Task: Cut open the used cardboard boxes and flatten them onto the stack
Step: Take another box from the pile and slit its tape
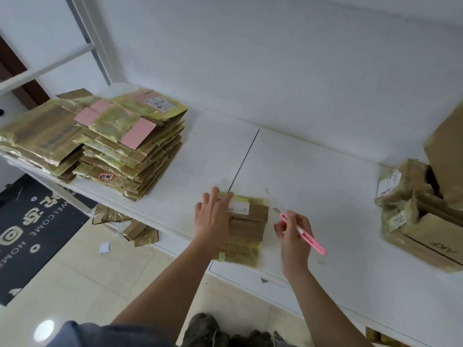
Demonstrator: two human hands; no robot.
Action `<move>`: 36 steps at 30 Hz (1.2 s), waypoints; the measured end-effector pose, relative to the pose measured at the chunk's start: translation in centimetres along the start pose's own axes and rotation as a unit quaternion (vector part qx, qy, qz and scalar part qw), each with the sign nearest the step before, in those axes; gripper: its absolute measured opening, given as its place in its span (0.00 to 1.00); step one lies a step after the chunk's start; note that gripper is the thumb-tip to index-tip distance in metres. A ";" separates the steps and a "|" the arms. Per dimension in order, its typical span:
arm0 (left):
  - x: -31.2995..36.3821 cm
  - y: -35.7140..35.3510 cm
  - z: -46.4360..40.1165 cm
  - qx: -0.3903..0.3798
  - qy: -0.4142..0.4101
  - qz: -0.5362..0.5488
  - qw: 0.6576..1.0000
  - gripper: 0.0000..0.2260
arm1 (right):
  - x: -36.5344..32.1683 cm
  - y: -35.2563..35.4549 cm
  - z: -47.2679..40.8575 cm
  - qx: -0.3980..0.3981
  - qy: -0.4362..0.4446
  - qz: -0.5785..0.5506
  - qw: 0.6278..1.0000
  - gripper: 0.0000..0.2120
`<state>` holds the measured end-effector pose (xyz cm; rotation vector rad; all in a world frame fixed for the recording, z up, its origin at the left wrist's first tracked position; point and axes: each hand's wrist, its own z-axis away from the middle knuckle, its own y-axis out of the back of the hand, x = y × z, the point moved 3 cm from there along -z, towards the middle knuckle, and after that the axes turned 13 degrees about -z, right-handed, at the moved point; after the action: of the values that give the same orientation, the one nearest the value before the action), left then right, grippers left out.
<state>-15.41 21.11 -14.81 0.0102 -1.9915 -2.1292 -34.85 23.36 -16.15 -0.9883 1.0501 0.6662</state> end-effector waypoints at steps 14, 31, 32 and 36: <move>-0.5 -0.1 -1.1 -0.161 -0.128 -0.045 0.978 0.48 | 1.9 1.2 0.1 0.031 0.016 0.061 0.998 0.11; -0.3 0.6 -0.1 -0.186 -0.148 -0.029 0.971 0.46 | 2.5 2.1 1.3 0.021 -0.056 0.029 0.998 0.15; -0.3 0.6 -0.1 -0.186 -0.149 -0.030 0.971 0.46 | 2.4 2.2 1.5 0.015 -0.050 0.040 0.998 0.14; -0.3 0.7 -0.1 -0.189 -0.149 -0.031 0.970 0.46 | 2.4 2.6 2.4 -0.010 -0.031 0.066 0.997 0.13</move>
<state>-15.03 21.04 -14.17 -0.3321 -1.7041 -2.6495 -35.25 26.63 -18.84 -0.9158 1.0608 0.8120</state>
